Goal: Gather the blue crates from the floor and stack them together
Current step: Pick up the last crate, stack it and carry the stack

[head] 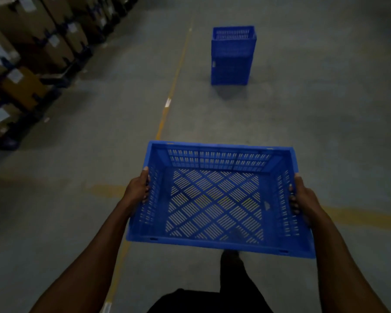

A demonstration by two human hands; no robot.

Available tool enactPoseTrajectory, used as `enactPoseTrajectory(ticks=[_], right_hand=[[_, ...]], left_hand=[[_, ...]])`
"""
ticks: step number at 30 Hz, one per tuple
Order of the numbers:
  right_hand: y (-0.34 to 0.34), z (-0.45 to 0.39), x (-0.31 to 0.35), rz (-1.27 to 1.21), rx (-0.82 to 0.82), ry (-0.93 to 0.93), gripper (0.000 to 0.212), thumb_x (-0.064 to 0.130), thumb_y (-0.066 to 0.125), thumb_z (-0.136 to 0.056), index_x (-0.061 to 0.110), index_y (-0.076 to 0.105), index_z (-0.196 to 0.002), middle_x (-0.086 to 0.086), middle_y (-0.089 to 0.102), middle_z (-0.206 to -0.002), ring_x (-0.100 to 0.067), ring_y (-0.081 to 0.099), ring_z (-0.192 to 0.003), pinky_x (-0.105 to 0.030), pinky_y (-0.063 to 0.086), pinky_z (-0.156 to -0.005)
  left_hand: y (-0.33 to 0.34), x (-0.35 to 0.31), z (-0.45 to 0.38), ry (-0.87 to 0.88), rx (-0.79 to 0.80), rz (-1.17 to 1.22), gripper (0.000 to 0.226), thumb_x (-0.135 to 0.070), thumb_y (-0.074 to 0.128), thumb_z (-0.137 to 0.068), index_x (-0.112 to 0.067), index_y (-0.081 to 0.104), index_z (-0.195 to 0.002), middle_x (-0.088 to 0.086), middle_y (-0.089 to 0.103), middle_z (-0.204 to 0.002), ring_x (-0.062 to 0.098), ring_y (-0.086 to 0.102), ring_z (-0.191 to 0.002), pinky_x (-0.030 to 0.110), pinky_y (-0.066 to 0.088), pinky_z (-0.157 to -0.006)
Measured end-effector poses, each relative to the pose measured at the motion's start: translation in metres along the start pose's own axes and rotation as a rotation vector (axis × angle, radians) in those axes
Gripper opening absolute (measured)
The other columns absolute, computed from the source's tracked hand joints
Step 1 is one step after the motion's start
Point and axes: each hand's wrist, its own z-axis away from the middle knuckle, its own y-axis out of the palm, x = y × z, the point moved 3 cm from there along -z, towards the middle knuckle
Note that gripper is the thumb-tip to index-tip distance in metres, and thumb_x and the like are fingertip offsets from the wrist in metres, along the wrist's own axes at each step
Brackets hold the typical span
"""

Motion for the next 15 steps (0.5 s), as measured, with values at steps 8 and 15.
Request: enactPoseTrajectory(ticks=[8, 15], right_hand=[[-0.038, -0.163, 0.122, -0.018, 0.007, -0.014, 0.06, 0.077, 0.041, -0.086, 0.017, 0.045, -0.081, 0.0, 0.033, -0.058, -0.016, 0.026, -0.044, -0.027, 0.025, -0.045], [-0.045, -0.289, 0.228, 0.002, -0.009, -0.027, 0.062, 0.079, 0.042, -0.084, 0.017, 0.046, -0.081, 0.001, 0.035, -0.057, -0.016, 0.028, -0.044, -0.027, 0.026, -0.046]], left_hand=[[0.098, -0.123, -0.131, 0.006, -0.016, 0.042, 0.054, -0.07, 0.048, -0.093, -0.018, 0.046, -0.08, -0.001, 0.034, -0.059, 0.016, 0.029, -0.045, 0.027, 0.028, -0.045], [0.15, -0.216, -0.236, -0.018, -0.053, 0.061, 0.054, -0.072, 0.049, -0.091, -0.02, 0.048, -0.08, -0.002, 0.037, -0.057, 0.015, 0.031, -0.043, 0.026, 0.03, -0.045]])
